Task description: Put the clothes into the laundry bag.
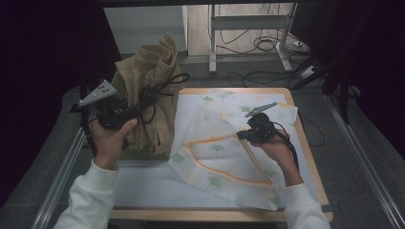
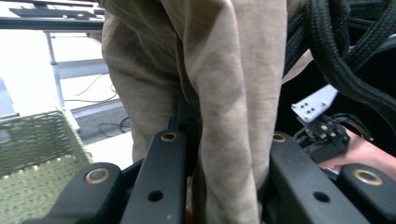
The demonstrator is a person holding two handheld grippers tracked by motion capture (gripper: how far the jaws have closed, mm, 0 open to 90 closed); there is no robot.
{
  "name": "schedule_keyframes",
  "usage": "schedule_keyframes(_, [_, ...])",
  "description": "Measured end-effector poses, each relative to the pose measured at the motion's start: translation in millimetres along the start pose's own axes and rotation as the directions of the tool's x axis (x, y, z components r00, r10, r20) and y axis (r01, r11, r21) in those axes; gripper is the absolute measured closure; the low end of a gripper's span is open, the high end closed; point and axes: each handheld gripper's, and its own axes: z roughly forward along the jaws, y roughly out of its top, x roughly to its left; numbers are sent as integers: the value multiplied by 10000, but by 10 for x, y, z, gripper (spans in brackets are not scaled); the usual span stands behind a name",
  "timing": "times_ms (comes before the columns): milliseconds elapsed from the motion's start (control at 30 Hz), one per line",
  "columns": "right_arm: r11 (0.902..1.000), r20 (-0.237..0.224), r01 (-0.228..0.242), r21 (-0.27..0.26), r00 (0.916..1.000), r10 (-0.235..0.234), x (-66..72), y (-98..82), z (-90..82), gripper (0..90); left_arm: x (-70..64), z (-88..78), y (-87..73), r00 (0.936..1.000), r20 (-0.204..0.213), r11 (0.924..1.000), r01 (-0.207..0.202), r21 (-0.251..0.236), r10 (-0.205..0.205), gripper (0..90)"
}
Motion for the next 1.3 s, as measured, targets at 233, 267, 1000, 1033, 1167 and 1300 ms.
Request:
schedule_keyframes(233, [10000,-8,16,17,10000,-16,4,-1,3,887,-74,72,-60,9995,301,10000,0,94,-3,779])
schedule_keyframes(267, [10000,-10,7,16,10000,-7,3,-1,2,887,-81,76,-65,9995,306,9999,-19,117,15,779])
schedule_keyframes(1000, [10000,-35,-14,13,10000,14,2,-3,0,886,-281,98,-186,9936,1129,10000,-47,84,37,779])
schedule_keyframes(1033, [10000,-22,-23,9,10000,23,0,-3,0,887,-293,100,-192,9929,1193,10000,-14,59,7,779])
schedule_keyframes(1167, [10000,-25,-36,-10,10000,36,-3,-5,2,887,-334,111,-213,9907,1360,10000,-47,58,39,779])
schedule_keyframes(1300, [10000,-22,-27,-9,10000,27,-2,-5,2,887,-364,124,-238,9893,1457,9999,-81,106,65,779])
